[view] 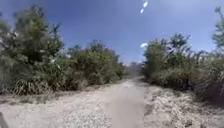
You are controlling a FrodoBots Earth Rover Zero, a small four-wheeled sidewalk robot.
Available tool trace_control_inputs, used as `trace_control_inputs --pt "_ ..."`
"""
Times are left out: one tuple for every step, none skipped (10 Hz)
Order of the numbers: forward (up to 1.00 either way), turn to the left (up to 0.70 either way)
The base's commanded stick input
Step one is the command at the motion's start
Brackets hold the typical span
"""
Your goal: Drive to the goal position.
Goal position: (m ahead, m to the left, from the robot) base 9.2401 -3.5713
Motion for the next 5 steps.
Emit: trace_control_inputs --pt "0.44 0.02" --pt "0.44 0.02" --pt "0.44 0.02" --pt "0.44 0.02" --pt "0.44 0.02"
